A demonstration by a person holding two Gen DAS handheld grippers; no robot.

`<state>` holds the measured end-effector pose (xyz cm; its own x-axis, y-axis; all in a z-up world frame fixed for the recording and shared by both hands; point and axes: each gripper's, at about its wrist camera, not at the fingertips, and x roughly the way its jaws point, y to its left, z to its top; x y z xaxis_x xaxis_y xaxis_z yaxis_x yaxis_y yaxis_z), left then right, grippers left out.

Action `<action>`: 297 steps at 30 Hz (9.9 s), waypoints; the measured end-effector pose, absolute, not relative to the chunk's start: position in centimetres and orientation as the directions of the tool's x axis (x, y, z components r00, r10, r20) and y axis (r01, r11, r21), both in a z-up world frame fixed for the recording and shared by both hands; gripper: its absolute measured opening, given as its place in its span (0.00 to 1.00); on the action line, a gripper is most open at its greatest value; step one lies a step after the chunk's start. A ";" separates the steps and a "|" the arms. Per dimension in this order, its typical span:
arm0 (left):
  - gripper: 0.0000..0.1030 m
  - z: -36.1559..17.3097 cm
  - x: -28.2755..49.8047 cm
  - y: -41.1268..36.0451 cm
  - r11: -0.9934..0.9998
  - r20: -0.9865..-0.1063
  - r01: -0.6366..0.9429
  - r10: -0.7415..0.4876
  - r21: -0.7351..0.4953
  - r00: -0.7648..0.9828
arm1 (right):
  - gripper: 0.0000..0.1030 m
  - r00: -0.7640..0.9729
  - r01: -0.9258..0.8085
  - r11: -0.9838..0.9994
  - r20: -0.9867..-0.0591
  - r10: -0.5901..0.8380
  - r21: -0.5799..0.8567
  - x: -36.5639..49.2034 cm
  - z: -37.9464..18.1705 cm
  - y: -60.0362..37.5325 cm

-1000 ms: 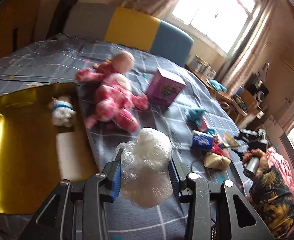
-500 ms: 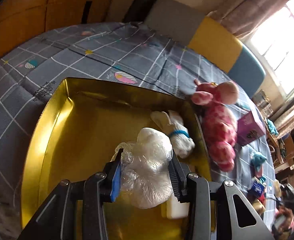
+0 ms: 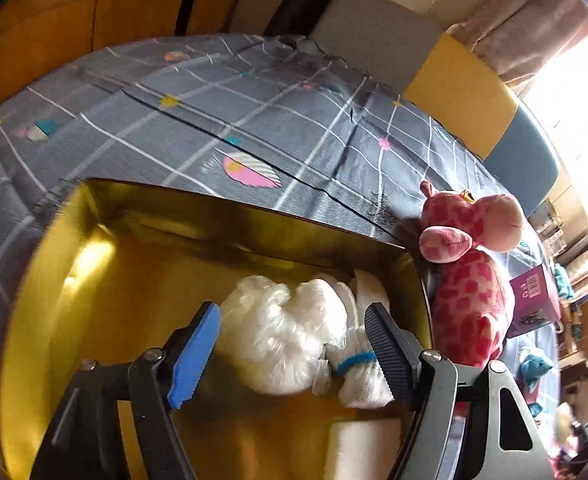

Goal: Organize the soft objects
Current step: 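Place the white puff in the gold tray beside the glove with the left gripper, then carry the paper packet into the gold tray and release it with the right gripper, then move both grippers back toward the remaining items on the bed, then grasp the blue Tempo tissue pack with the left gripper, then grasp the red Christmas sock with the right gripper while the left gripper lifts the tissue pack, then release the tissue pack into the gold tray with the left gripper while the right holds the sock, then carry the red sock into the gold tray and release it with the right gripper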

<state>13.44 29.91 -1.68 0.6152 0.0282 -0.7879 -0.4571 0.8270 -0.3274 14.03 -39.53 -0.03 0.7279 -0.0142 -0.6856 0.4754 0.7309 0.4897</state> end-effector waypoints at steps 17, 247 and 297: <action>0.81 1.2 1.6 22.2 0.924 -0.754 -0.358 0.140 -0.133 0.642 | 0.48 0.782 0.178 0.839 -0.592 0.197 0.514 15.0 2.2 -34.6; 0.54 2.4 4.5 8.5 0.943 -0.705 0.127 -0.316 -0.309 0.635 | 0.31 0.431 -0.063 0.993 -0.900 -0.061 -0.097 17.6 -6.5 -24.5; 0.80 1.0 3.0 28.7 0.891 -0.760 -0.432 0.184 -0.139 0.623 | 0.29 0.463 -0.130 0.967 -0.876 -0.137 -0.220 16.5 -6.6 -22.2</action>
